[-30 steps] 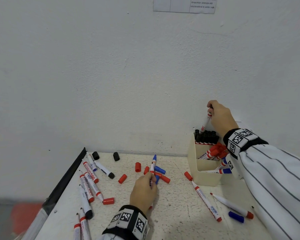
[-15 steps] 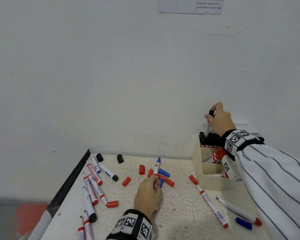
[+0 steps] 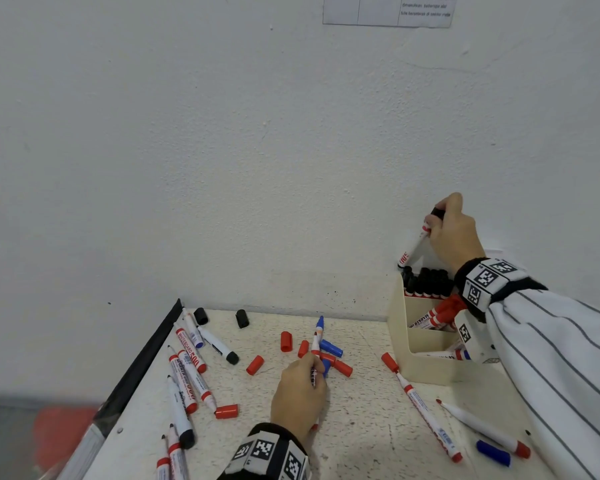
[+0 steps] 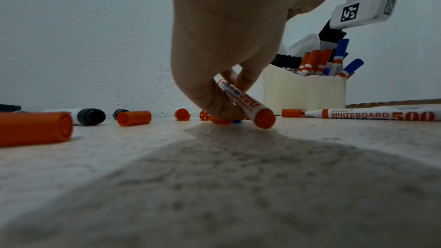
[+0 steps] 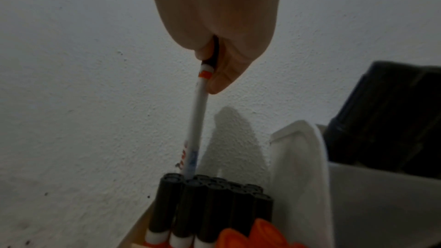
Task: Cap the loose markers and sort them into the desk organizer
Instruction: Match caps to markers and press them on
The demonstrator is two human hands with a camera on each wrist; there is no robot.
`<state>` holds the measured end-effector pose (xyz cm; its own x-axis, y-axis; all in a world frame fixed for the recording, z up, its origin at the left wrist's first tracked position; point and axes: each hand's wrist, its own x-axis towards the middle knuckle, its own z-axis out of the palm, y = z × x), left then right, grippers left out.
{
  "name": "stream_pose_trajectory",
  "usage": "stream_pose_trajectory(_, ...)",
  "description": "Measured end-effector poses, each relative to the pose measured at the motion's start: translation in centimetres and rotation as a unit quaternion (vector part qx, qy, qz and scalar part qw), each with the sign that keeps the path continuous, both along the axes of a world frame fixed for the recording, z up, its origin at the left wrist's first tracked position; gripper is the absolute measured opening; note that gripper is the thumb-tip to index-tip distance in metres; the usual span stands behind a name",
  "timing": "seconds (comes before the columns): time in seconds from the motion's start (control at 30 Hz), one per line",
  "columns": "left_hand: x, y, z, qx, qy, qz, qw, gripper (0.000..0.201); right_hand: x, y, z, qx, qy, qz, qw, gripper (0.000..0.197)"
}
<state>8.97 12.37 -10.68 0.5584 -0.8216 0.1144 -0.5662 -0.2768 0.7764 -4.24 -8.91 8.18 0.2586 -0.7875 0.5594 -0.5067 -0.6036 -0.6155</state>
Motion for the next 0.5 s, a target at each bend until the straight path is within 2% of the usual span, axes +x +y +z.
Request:
stream_pose_trajectory(0.1, 0.0, -0.1, 0.0, 0.004, 0.002, -0.001, 1.0, 0.004, -0.7, 0.0, -0.4, 0.007, 0.027, -0.003, 1.0, 0.012)
stream_pose_trajectory(0.23, 0.0, 0.0, 0.1, 0.01, 0.004, 0.001, 1.0, 0.004, -0.8, -0.1, -0.6, -0.014, 0.019, -0.001, 1.0, 0.015)
stream_pose_trajectory(0.5, 0.0, 0.1, 0.3, 0.012, 0.006, -0.002, 1.0, 0.005, -0.1, -1.4, -1.9, 0.052, 0.071, 0.003, 0.996, 0.016)
